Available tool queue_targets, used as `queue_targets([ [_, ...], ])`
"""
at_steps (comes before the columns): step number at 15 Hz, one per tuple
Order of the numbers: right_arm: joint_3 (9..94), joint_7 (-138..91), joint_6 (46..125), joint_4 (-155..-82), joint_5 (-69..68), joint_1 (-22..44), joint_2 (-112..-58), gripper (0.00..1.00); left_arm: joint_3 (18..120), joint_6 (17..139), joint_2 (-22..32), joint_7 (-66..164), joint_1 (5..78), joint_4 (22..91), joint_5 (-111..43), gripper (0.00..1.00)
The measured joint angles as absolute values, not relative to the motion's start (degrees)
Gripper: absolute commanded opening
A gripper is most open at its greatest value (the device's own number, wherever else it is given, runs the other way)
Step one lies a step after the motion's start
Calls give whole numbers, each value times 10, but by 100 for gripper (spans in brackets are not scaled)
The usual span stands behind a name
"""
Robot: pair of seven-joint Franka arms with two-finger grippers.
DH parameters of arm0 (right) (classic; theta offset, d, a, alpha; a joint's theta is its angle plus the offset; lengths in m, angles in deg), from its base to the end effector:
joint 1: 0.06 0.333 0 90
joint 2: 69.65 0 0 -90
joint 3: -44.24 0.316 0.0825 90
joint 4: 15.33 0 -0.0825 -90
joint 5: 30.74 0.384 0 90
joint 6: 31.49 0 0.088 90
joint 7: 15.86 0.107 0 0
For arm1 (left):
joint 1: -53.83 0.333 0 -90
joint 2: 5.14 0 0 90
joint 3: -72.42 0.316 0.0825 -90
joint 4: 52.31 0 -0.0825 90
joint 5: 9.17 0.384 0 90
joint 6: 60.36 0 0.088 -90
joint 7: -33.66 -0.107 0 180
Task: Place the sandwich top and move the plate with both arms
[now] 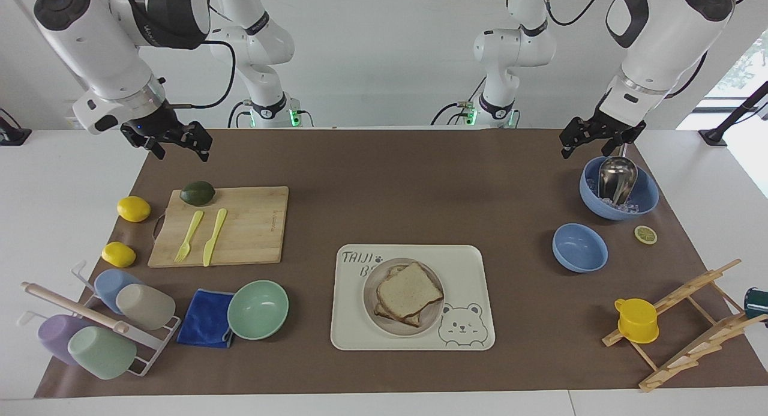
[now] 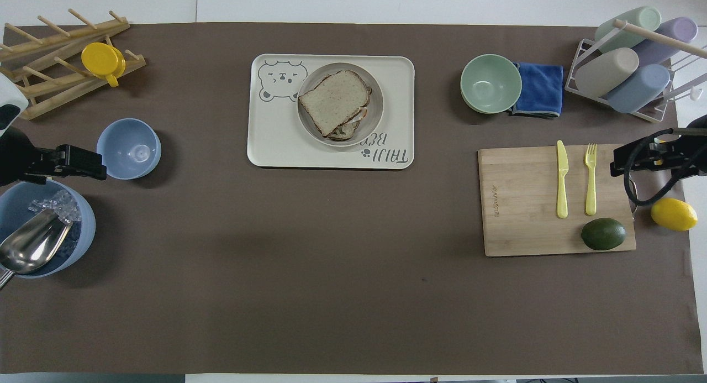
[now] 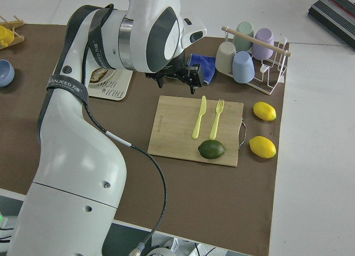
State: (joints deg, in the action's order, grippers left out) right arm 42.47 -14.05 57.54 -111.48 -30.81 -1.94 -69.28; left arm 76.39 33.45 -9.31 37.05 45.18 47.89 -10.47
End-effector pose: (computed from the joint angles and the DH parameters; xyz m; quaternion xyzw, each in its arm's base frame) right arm 0.5445 -0.0349 0.5763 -0.9971 0.0475 0.0589 0.0004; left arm 0.5318 -0.0447 0.5855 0.9997 -0.0104 -0.0204 0.0124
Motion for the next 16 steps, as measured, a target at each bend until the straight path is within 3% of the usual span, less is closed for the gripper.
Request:
queue_targets([
  [16,425,-140,575,-1115,-308,-19,-693,100,759,269,-93,371,451,458,-105,100],
])
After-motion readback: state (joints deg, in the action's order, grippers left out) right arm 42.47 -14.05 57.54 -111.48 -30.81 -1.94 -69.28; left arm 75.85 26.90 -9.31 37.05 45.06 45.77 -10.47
